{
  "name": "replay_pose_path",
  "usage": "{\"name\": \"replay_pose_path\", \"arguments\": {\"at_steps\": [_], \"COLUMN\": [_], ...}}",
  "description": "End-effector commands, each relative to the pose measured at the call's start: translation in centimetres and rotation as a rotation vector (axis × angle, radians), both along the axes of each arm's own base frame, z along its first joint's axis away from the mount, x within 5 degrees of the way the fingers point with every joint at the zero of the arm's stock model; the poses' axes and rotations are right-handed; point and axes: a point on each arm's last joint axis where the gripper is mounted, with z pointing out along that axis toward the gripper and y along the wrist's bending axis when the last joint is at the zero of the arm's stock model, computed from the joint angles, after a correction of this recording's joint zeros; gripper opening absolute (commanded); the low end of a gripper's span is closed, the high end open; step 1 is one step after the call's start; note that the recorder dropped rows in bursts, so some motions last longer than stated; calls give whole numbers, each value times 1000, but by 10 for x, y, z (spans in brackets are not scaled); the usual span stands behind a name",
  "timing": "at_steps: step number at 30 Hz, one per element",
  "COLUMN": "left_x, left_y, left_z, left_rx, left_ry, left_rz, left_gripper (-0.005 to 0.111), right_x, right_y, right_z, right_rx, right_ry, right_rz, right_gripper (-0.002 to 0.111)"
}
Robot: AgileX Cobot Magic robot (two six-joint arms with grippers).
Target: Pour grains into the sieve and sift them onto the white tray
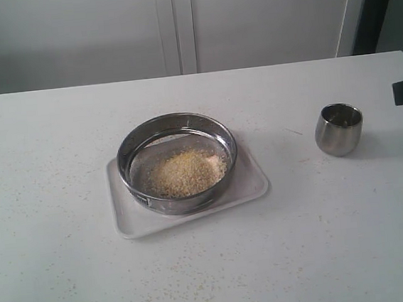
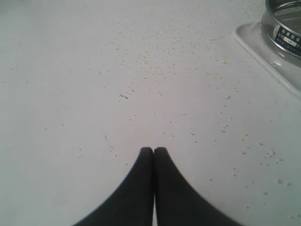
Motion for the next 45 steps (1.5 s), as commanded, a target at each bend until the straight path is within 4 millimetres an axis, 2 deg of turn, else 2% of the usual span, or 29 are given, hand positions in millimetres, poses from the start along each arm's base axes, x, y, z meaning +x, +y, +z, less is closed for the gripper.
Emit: {"name": "replay_pose_path", "arguments": {"at_steps": [1,6,26,36,45], "left_x": [0,0,0,5,5], "left_y": [-1,-1,-1,1,1], "left_z": [-1,-1,0,14,17], "left_rx": [-11,-11,-11,-14,-15], "left_ry": [-1,-1,-5,-170,-200], "left_rz": [-7,-7,-6,14,18], "left_gripper": [0,0,0,0,0], "right_x": [-19,-30,-30,-30,-30], "right_y": [-1,-2,-2,-2,-2], "right_z": [1,6,6,6,6], "right_rx": [26,28,28,28,28], "right_ry": [-7,-34,-34,-34,-34], "right_rz": [-18,-18,-18,-18,-18], "right_gripper": [0,0,0,0,0]}}
